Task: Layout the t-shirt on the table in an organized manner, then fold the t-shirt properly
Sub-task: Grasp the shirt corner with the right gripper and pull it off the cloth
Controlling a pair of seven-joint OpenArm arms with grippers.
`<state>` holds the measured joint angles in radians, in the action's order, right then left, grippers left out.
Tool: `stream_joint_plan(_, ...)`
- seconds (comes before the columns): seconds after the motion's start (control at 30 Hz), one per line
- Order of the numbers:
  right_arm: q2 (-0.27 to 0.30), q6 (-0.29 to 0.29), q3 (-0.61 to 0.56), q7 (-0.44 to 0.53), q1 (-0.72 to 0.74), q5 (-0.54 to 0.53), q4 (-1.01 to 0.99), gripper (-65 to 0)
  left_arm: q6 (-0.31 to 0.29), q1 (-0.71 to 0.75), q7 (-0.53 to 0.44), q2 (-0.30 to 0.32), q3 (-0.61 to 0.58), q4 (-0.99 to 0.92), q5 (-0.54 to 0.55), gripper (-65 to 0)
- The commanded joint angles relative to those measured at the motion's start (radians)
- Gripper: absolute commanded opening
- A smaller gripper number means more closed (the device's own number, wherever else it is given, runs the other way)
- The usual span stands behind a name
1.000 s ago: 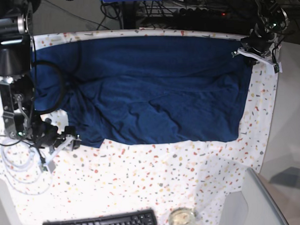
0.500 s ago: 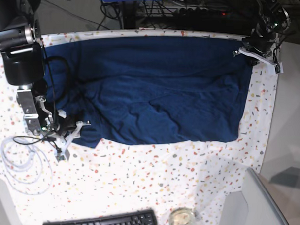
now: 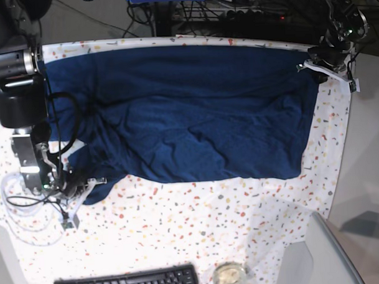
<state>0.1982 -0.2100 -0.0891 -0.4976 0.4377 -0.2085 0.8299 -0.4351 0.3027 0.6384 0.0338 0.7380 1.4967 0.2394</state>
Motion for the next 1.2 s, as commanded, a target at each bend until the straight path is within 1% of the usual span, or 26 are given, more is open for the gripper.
stream_joint_plan(0.0, 0.017, -0.001, 0.004, 0.021, 0.045, -0.001, 0.018, -65.0, -0.001, 0.002, -0.021, 0.008, 0.002, 0.017, 0.01, -65.0)
stream_joint_plan(0.47, 0.059, -0.007, -0.005, 0.024, 0.188, -0.001, 0.018, -65.0, -0.001, 0.002, -0.021, 0.01, 0.004, 0.018, 0.01, -65.0)
stream_joint_plan(0.6, 0.062, -0.009, -0.005, 0.024, 0.23, -0.001, 0.018, -65.0, -0.001, 0.002, -0.016, 0.024, 0.004, 0.018, 0.015, -65.0)
stream_joint_plan(0.7, 0.08, -0.009, -0.005, 0.026, 0.267, -0.001, 0.018, -65.0, -0.001, 0.002, -0.016, 0.024, 0.007, 0.018, 0.015, -65.0)
stream_joint_plan(0.83, 0.086, -0.009, -0.007, 0.09, 0.304, 0.001, 0.018, -65.0, -0.001, -0.006, -0.015, 0.024, 0.061, 0.018, 0.015, -65.0)
stream_joint_plan(0.87, 0.099, -0.009, -0.007, 0.103, 0.313, 0.001, 0.018, -65.0, -0.001, -0.006, -0.015, 0.024, 0.068, 0.02, 0.015, -65.0)
stream_joint_plan(0.9, 0.108, -0.009, -0.007, 0.11, 0.319, 0.001, 0.018, -65.0, -0.001, -0.006, -0.015, 0.024, 0.073, 0.02, 0.015, -65.0)
stream_joint_plan(1.03, 0.114, -0.009, -0.007, 0.126, 0.359, 0.001, 0.018, -65.0, -0.003, 0.002, -0.015, 0.024, 0.074, 0.049, 0.016, -65.0)
stream_joint_plan(1.17, 0.117, -0.009, -0.007, 0.187, 0.396, 0.001, 0.018, -65.0, -0.003, 0.023, -0.015, 0.022, 0.074, 0.103, 0.016, -65.0)
